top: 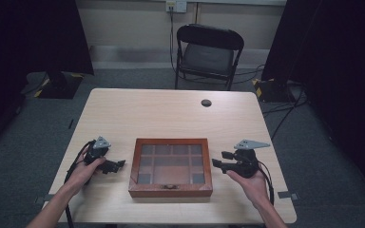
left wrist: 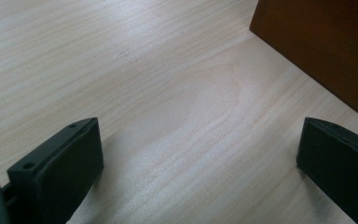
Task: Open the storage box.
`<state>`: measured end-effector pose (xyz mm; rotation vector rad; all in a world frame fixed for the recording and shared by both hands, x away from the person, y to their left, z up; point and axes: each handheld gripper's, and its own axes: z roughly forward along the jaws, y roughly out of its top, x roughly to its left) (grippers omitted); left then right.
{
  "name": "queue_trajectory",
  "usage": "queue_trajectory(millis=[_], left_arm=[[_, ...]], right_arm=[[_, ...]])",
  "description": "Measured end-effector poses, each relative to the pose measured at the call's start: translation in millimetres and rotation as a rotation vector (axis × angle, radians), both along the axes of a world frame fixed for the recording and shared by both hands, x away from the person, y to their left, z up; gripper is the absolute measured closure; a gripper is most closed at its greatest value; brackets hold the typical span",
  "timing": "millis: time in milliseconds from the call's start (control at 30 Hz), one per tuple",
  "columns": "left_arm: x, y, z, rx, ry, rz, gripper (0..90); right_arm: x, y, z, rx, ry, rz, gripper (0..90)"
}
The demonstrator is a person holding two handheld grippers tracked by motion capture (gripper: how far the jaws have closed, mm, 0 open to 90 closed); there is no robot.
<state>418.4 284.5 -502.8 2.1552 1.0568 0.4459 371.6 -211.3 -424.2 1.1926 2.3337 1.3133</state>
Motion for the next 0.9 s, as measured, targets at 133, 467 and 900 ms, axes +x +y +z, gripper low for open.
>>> queue_trajectory(millis=[133, 467, 900], left_arm=[[0.0, 0.0, 0.0, 0.001, 0.0, 0.0, 0.0], [-0.1, 0.0, 0.0, 0.0, 0.0, 0.0, 0.0], [-0.8, -0.2, 0.2, 0.004, -0.005, 0.008, 0.0]], right_arm=[[-3.0, 7.5, 4.4, 0.016, 0.009, 0.046, 45.8], [-10.8, 32.4, 14.3, 0.036, 0.014, 0.153, 49.8], [-11.1, 81.0, 39.7, 0.064, -0.02, 0.29, 58.7]])
